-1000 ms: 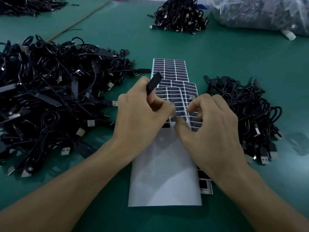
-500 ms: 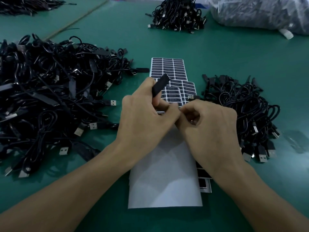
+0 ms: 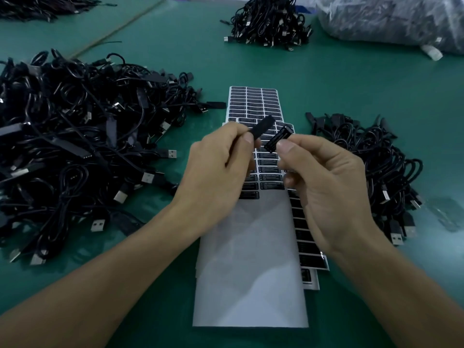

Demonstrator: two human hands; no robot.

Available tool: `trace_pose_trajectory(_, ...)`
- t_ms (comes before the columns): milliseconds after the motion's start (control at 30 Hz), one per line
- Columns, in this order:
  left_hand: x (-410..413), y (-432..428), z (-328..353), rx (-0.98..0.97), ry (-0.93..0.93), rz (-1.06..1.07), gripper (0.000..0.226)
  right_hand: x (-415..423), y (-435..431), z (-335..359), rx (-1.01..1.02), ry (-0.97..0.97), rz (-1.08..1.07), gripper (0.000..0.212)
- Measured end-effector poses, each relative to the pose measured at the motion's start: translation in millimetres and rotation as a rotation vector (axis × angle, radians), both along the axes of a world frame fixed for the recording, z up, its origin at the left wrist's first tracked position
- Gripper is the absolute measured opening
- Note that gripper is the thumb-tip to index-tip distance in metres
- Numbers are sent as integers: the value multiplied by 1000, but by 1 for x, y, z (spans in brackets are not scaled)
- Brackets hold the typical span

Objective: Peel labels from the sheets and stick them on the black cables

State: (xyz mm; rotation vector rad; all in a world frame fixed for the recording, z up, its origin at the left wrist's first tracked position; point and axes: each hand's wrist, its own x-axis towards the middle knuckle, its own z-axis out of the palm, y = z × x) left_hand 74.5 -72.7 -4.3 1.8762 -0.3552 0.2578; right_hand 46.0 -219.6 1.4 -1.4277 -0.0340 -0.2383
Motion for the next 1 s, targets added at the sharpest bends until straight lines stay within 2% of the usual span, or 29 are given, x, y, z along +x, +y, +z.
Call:
trace_pose_trajectory(267,-4,-3,0,-31,-18,-123,15,1,0,-1,46,25,-43,19)
trace_pose_trajectory(467,-4,-4,0,-18,6,-219,27,2,-1,2,84,4,-45,15)
trace_pose_trajectory(667,-1,-3,-5,-49,78,-270,27,2,-1,0,26,-27,-63,16)
trace_pose_trajectory(1000,0,-4,-9,-91,76,-268,27,0,0,1,-53,-101,-61,12)
